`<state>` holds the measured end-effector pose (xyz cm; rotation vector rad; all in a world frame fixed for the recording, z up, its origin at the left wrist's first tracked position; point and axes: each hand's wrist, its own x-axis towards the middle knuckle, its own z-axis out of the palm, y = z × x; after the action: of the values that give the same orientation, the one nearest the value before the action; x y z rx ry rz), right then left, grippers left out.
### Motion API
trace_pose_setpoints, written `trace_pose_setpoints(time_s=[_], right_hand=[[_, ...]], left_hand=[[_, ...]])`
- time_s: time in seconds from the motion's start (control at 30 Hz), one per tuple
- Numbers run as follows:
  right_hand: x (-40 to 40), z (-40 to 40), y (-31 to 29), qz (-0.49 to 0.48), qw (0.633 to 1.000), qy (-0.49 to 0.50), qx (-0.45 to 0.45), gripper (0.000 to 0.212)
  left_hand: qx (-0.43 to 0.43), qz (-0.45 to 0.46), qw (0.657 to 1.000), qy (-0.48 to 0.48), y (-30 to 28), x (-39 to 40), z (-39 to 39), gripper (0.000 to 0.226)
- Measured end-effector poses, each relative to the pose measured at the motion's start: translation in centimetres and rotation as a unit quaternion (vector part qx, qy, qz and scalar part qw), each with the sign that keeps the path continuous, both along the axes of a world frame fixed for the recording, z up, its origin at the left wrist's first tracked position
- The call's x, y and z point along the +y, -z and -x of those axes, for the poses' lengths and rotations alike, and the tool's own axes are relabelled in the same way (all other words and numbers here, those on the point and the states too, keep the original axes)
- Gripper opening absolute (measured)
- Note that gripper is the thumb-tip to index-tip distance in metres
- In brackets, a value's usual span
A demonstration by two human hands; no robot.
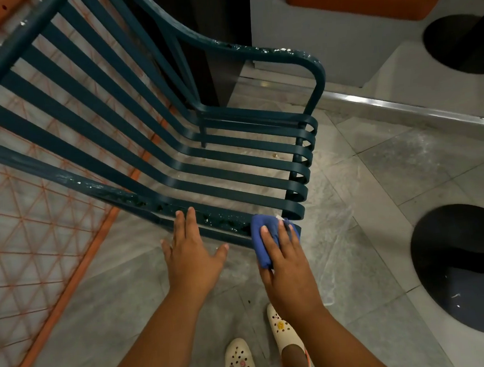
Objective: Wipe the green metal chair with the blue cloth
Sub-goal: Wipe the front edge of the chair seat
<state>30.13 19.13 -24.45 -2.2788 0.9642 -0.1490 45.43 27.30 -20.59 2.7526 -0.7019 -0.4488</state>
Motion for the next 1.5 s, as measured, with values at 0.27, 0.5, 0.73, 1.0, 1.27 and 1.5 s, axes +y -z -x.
trace_pose_setpoints(time_s=[0.27,0.5,0.73,1.0,1.27,1.5], right_hand=[[-0.2,-1.0,-0.2,-0.013,1.000,0.004,0.023,0.072],[-1.1,-1.2,-0.9,-0.072,0.997,0.035,0.021,0.057],[-0.7,-2.0,-0.3,0.015,0.999,-0.042,0.015,0.064],[-1.2,-3.2,-1.1,-0.048,0.998,0.039,0.030,0.065],[-1.4,-0.4,0.3,0.026,0.998,-0.056,-0.004,0.085],[-0.5,-3.8,-1.0,0.000,1.000,0.004,0.014,0.069]], left_hand=[[0.009,0.012,1.000,-0.025,0.1,0.2,-0.2,0.102],[0.013,-0.016,1.000,-0.009,0.1,0.2,-0.5,0.099],[0.022,-0.020,1.000,-0.012,0.1,0.0,-0.6,0.097],[0.035,-0.010,0.999,-0.019,0.3,0.6,-0.9,0.097],[0.049,-0.010,0.999,-0.019,0.4,0.7,-1.0,0.093],[0.042,-0.022,0.998,-0.035,0.0,0.4,-1.8,0.098]])
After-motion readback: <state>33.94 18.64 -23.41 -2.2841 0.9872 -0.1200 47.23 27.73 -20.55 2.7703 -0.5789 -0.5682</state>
